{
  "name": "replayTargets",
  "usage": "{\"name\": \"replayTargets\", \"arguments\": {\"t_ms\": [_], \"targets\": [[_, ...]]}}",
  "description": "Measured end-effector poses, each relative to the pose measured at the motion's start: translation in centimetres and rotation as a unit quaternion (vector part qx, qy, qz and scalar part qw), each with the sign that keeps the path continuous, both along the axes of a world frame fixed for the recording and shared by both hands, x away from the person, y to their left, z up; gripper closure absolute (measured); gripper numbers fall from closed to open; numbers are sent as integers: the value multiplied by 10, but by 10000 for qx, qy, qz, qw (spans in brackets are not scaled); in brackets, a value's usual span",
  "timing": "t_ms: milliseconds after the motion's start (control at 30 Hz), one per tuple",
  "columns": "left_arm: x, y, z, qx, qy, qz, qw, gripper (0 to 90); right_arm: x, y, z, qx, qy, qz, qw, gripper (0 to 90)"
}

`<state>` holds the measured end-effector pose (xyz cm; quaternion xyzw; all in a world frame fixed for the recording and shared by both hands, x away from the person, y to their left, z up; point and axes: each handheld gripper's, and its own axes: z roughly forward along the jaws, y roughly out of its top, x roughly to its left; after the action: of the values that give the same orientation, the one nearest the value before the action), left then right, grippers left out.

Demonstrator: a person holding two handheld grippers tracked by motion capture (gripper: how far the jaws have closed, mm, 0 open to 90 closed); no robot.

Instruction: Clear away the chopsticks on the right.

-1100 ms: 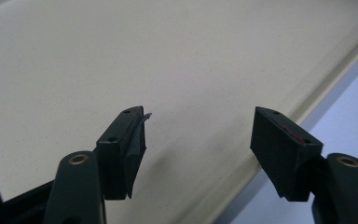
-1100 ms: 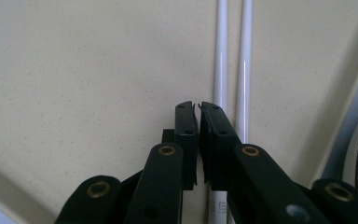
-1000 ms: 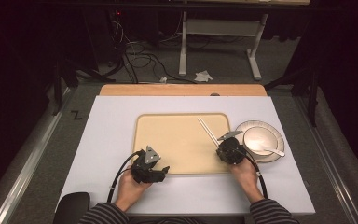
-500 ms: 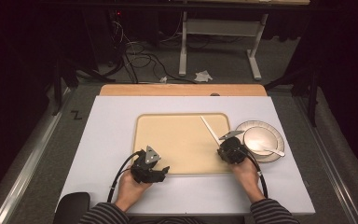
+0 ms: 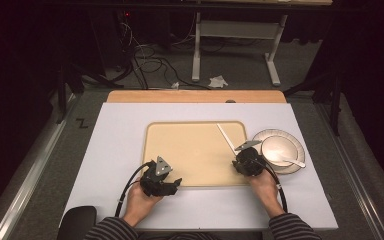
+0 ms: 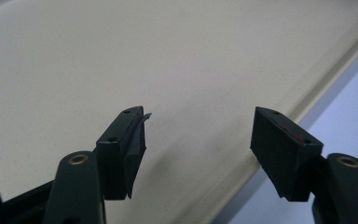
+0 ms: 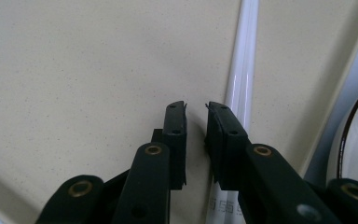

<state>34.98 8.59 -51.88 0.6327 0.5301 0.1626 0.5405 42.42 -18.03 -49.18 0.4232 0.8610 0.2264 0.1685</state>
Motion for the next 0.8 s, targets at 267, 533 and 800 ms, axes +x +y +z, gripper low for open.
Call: {"name": "replayTargets", "arguments": {"t_ms": [267,533,800], "targets": [[-1,-1,0,-13,-8,-23,10000,356,-1,0,0,-44,-57,39,10000,767],[0,0,0,-6,5,-19,10000,356,-2,0,0,-7,-38,91,10000,742],[0,0,0,-4,4,-20,10000,356,-4,1,3,-1,-151,193,9997,715]]}}
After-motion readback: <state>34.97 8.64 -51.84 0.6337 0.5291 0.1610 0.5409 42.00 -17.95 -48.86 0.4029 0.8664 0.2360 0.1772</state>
